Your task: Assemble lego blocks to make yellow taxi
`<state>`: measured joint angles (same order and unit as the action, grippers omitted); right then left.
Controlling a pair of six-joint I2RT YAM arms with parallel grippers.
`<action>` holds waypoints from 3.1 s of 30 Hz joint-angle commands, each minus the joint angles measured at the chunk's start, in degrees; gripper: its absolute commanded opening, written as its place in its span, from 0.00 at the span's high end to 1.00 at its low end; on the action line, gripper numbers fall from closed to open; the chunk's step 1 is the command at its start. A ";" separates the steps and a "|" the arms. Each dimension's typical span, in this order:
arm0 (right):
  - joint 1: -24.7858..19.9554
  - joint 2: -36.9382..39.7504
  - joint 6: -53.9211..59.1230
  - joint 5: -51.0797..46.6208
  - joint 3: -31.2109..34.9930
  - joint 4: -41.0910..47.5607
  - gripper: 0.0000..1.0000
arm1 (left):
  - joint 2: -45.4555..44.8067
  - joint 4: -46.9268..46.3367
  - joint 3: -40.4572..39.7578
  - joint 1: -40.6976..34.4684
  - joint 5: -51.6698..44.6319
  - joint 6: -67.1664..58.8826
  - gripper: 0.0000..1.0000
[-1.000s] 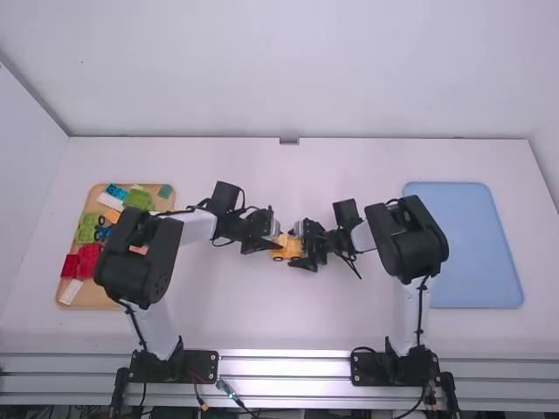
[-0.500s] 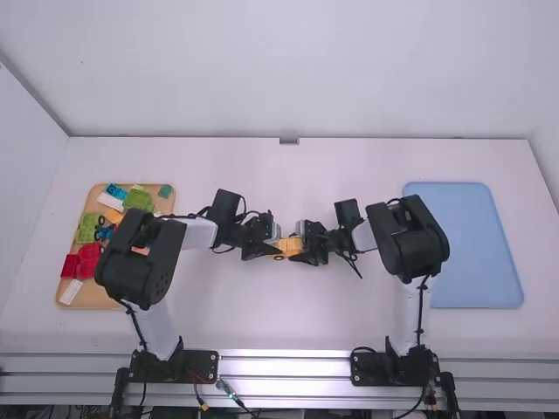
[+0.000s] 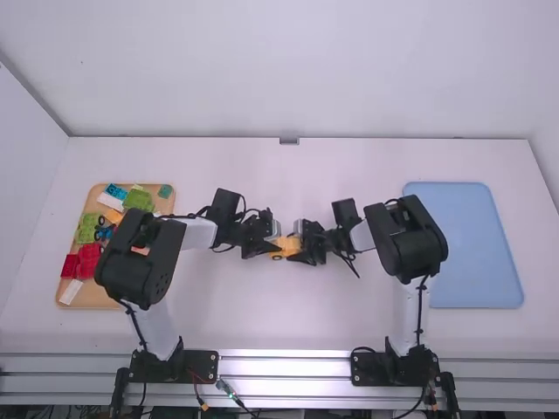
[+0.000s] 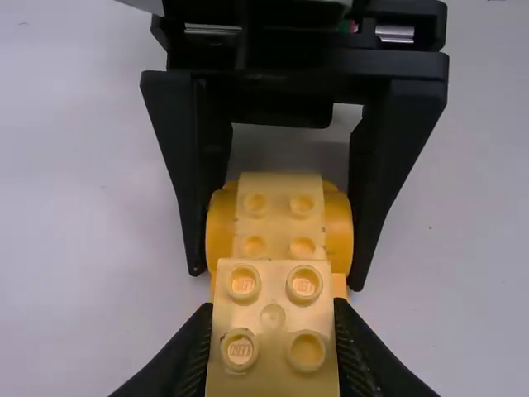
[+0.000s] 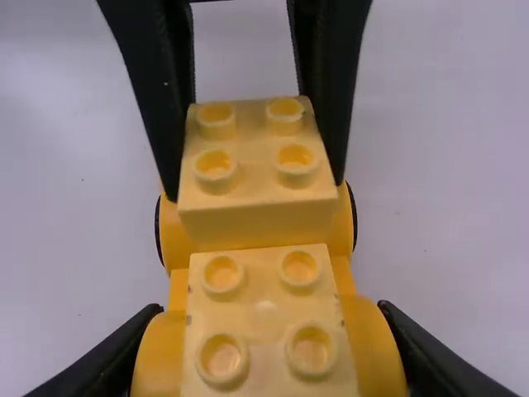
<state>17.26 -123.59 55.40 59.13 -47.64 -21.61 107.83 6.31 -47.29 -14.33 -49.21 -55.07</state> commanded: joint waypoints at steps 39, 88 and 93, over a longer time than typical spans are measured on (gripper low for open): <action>0.37 -0.92 -1.16 -2.01 -0.72 1.01 0.57 | 1.99 -0.90 -0.92 -0.04 0.20 0.39 0.44; 0.37 -0.92 -1.18 -1.99 -0.72 0.98 0.57 | -3.58 -9.31 -3.93 0.83 -3.82 4.28 0.98; 0.37 -0.92 -1.16 -1.99 -0.72 1.01 0.56 | -2.91 -4.20 0.02 0.79 -3.89 4.57 0.98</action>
<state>17.47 -123.59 55.40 58.92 -47.94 -21.08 105.03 1.69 -48.47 -14.00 -51.40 -50.59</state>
